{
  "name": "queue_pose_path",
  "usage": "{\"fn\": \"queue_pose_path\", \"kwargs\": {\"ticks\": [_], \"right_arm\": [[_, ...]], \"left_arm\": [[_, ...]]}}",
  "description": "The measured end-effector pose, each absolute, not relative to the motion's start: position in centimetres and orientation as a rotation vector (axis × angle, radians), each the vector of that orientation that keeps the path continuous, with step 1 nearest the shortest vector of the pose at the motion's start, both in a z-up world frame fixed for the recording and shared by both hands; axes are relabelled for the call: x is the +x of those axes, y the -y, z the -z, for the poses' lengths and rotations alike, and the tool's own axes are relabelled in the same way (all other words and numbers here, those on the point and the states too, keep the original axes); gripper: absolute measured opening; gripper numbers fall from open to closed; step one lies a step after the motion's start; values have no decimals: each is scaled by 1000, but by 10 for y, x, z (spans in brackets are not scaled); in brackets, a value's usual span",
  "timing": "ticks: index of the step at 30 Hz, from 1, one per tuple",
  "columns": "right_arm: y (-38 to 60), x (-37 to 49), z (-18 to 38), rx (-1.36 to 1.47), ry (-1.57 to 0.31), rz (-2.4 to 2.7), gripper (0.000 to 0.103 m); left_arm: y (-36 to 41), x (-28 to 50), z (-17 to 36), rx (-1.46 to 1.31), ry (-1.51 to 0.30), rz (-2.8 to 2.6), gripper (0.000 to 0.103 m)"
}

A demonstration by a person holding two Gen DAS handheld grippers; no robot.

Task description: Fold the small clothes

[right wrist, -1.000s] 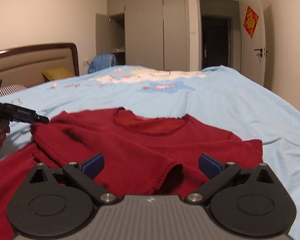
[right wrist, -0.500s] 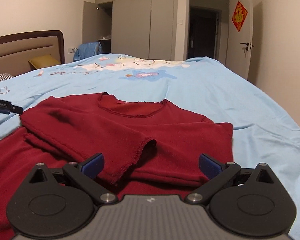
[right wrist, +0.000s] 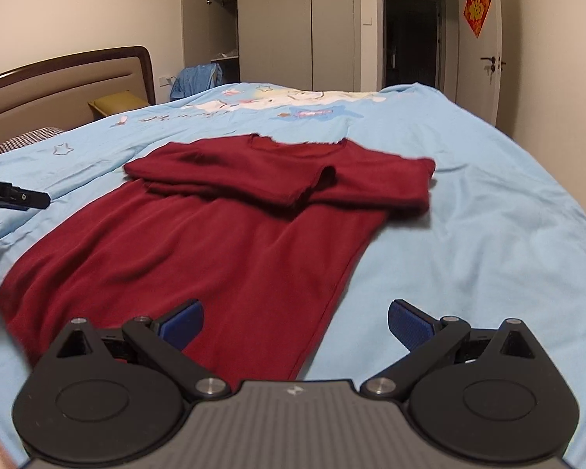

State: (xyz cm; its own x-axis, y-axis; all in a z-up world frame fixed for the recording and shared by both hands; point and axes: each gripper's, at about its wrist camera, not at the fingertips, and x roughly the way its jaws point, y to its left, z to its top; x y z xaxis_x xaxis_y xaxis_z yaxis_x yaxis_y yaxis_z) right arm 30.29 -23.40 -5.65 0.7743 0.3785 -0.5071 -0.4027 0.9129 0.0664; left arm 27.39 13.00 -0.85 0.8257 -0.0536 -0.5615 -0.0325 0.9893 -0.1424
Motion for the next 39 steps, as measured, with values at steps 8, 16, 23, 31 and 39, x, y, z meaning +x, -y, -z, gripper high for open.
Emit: {"fn": "queue_pose_path", "kwargs": {"ticks": [8,16,23,31,39], "right_arm": [[237,250,72,-8,-579,-442,89],[231,225,86,14,-619,-432,52],[234,213,79,-29,-569,-431,6],[269,191,36,-36,-456,-412,5],[294,167,25,-83,-473,-368,5]], "left_arm": [[-112,226,35,-128,-690,67,97],[-107,213,46,-142,-751,61,63],[-92,207,32,-115,-721,53,4],[-99,171,-9,-213,-639,25,3],[-88,116,-6,-264,-664,77,3]]}}
